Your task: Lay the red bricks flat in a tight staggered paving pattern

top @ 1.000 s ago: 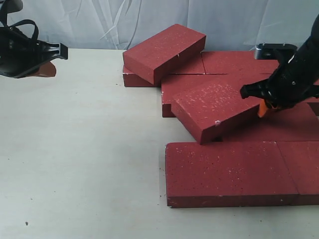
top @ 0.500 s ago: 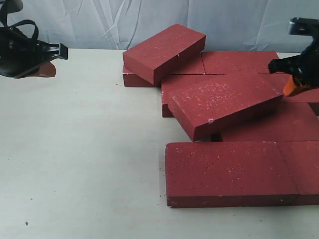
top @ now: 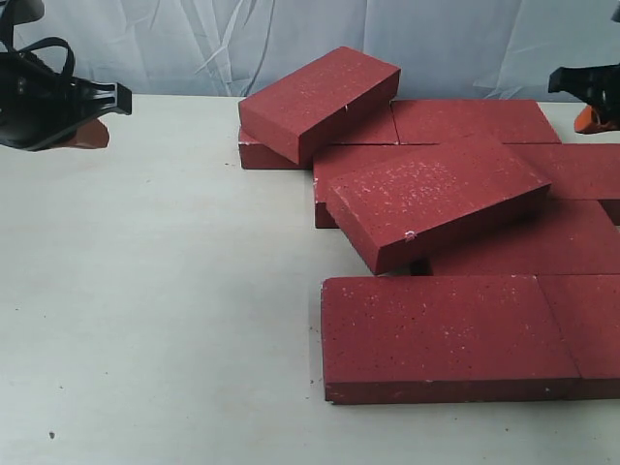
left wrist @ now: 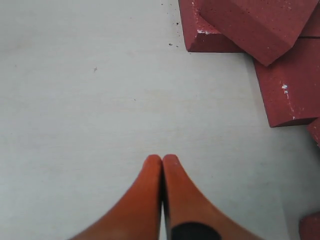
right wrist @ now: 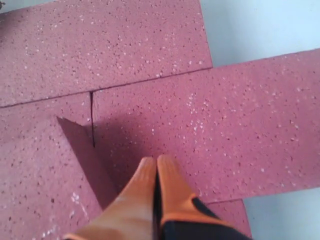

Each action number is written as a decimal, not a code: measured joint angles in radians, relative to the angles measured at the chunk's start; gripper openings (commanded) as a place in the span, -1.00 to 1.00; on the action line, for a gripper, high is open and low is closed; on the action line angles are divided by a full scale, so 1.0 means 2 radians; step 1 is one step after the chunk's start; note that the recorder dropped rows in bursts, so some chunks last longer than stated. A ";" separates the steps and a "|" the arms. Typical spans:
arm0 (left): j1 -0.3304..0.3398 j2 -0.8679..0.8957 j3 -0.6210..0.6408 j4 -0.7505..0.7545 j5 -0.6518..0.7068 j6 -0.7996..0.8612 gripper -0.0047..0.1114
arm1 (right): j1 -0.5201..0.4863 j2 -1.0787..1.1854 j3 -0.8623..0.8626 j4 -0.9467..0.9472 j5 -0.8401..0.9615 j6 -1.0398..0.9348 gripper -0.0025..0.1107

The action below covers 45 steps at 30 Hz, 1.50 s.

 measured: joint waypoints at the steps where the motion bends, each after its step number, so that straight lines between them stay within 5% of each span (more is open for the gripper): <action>1: 0.000 0.000 0.000 0.000 0.000 0.000 -0.92 | 0.001 0.005 0.000 0.004 -0.010 0.000 -0.97; 14: 0.000 0.000 0.000 0.000 -0.004 0.000 -0.92 | 0.024 0.072 0.000 0.020 -0.044 0.000 -0.97; 45: 0.000 0.000 0.000 -0.001 -0.007 0.000 -0.92 | 0.260 0.083 -0.002 0.064 -0.025 -0.051 -0.97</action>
